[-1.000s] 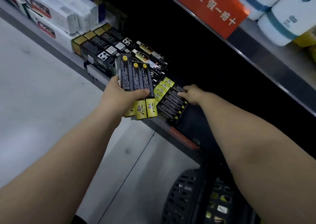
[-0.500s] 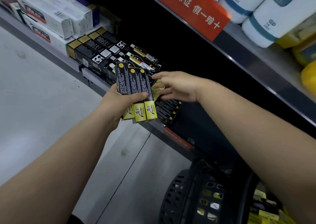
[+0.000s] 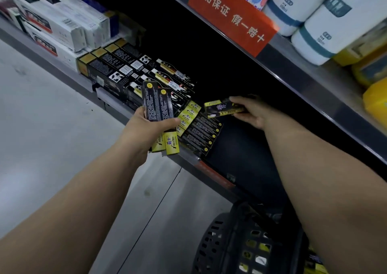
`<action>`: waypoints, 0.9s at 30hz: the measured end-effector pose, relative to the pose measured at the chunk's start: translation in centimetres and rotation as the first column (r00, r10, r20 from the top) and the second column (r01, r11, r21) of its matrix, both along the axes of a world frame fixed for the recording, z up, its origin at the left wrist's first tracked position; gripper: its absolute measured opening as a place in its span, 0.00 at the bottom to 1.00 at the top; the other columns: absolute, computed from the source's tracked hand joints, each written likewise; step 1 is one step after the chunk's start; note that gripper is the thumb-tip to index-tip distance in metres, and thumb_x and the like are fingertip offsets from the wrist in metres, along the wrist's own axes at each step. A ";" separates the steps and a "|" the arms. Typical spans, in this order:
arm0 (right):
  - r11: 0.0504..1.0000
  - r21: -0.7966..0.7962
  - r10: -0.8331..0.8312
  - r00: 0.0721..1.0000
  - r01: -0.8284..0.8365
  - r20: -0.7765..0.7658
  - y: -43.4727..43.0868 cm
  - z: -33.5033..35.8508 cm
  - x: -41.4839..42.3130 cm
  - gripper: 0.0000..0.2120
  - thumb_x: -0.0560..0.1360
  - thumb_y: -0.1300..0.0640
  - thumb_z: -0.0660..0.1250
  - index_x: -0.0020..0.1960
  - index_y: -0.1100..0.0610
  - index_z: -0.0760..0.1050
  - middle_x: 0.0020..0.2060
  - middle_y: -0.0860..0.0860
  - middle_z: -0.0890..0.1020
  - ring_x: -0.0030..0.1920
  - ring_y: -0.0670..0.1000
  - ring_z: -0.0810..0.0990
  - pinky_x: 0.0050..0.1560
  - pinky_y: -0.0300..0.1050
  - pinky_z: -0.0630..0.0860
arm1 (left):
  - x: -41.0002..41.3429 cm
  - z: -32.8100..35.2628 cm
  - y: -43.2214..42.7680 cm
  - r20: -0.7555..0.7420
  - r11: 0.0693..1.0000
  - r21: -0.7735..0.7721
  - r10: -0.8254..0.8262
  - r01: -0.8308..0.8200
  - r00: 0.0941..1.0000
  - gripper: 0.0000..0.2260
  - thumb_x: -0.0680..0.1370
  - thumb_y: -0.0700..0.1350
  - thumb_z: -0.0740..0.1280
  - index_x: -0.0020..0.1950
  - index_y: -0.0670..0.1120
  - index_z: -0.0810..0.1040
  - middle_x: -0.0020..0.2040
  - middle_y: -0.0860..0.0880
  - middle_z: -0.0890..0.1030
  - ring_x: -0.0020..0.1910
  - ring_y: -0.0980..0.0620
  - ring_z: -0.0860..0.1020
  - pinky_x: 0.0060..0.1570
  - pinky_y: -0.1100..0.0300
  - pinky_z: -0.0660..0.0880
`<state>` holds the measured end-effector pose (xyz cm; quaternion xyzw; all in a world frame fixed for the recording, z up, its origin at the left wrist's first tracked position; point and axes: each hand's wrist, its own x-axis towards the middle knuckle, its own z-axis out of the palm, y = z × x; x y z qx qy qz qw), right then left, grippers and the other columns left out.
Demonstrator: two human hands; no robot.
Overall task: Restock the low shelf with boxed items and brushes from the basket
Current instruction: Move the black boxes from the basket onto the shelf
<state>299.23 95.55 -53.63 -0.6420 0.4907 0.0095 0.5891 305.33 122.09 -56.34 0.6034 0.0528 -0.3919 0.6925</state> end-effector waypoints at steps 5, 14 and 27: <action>0.962 -0.066 -0.252 0.952 0.267 0.172 -0.7 -3.3 1.7 0.28 0.73 0.59 0.71 0.69 0.60 0.63 0.62 0.56 0.74 0.58 0.53 0.77 0.50 0.43 0.78 | -0.2 -0.4 -0.4 -0.001 1.000 0.015 -0.013 0.013 1.000 0.28 0.65 0.42 0.77 0.62 0.46 0.72 0.51 0.47 0.82 0.46 0.47 0.82 0.42 0.52 0.78; 0.606 -0.460 0.288 0.718 -0.649 -0.633 1.0 -6.6 3.0 0.20 0.78 0.55 0.64 0.67 0.61 0.68 0.63 0.59 0.74 0.63 0.58 0.73 0.55 0.45 0.71 | -0.1 -0.6 -0.4 -0.027 1.000 0.000 -0.005 0.005 1.000 0.32 0.63 0.43 0.77 0.65 0.46 0.70 0.54 0.47 0.82 0.47 0.48 0.82 0.43 0.52 0.79; 0.577 -0.020 0.797 0.569 -0.816 -0.203 8.3 0.8 4.3 0.40 0.70 0.67 0.67 0.75 0.47 0.53 0.72 0.55 0.63 0.65 0.53 0.73 0.57 0.45 0.75 | -0.4 0.1 0.0 -0.126 0.998 -0.055 -0.019 0.012 0.992 0.20 0.68 0.43 0.75 0.59 0.45 0.77 0.48 0.46 0.84 0.42 0.48 0.82 0.41 0.54 0.79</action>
